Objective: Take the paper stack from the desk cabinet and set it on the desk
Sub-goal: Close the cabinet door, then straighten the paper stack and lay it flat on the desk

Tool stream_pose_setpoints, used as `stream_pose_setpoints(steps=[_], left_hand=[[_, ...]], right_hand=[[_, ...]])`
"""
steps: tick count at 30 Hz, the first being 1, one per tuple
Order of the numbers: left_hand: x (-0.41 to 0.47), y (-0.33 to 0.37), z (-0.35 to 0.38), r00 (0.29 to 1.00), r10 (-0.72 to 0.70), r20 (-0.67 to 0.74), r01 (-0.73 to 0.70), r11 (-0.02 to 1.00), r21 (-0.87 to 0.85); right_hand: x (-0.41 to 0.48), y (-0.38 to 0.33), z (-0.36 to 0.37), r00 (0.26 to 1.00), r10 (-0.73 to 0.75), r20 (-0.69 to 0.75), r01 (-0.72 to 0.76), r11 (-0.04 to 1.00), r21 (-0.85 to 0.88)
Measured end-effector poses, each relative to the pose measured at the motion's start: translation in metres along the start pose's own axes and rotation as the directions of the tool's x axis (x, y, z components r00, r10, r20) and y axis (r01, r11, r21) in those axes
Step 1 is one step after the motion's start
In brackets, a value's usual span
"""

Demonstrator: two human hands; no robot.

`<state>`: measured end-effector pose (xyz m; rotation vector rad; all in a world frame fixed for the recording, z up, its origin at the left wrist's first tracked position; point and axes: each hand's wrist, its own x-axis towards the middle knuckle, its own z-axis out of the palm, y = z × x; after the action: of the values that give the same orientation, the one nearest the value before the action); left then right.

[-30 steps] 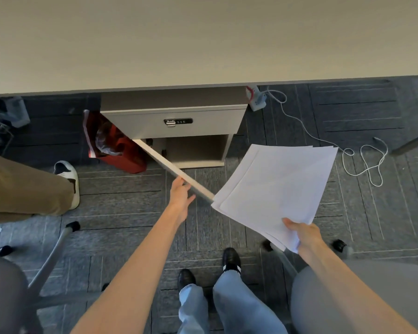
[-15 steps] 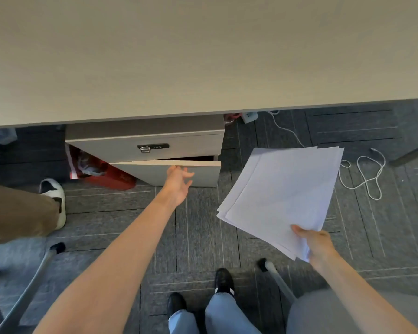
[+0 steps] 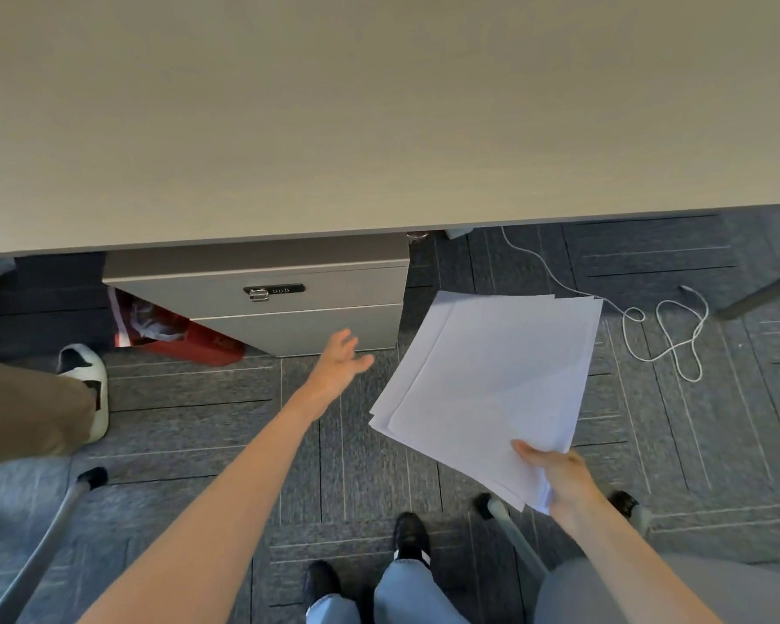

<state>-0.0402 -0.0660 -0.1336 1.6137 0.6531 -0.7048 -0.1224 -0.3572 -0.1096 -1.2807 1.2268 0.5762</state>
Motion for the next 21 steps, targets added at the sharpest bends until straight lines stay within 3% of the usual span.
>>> stream_pose_setpoints(steps=[3, 6, 9, 11, 21], left_hand=[[-0.012, -0.005, 0.009, 0.978, -0.173, 0.118, 0.167, 0.984, 0.059], [-0.031, -0.016, 0.007, 0.965, -0.232, 0.12, 0.233, 0.972, 0.007], [-0.053, -0.021, 0.003, 0.976, -0.195, 0.094, 0.208, 0.966, -0.15], [-0.074, -0.022, 0.0, 0.974, -0.172, 0.148, 0.203, 0.952, -0.229], [-0.202, -0.018, -0.011, 0.928, -0.068, 0.367, 0.183, 0.94, -0.287]], right_hand=[[-0.014, 0.008, 0.001, 0.999, -0.003, 0.048, 0.003, 1.0, -0.001], [-0.036, 0.015, -0.001, 0.996, -0.004, 0.093, 0.005, 1.0, -0.013], [-0.06, 0.021, -0.008, 0.992, -0.013, 0.123, 0.015, 1.0, -0.016], [-0.079, 0.028, -0.015, 0.992, -0.026, 0.126, 0.028, 1.0, -0.007], [-0.199, 0.066, -0.045, 0.971, -0.108, 0.214, 0.103, 0.994, 0.035]])
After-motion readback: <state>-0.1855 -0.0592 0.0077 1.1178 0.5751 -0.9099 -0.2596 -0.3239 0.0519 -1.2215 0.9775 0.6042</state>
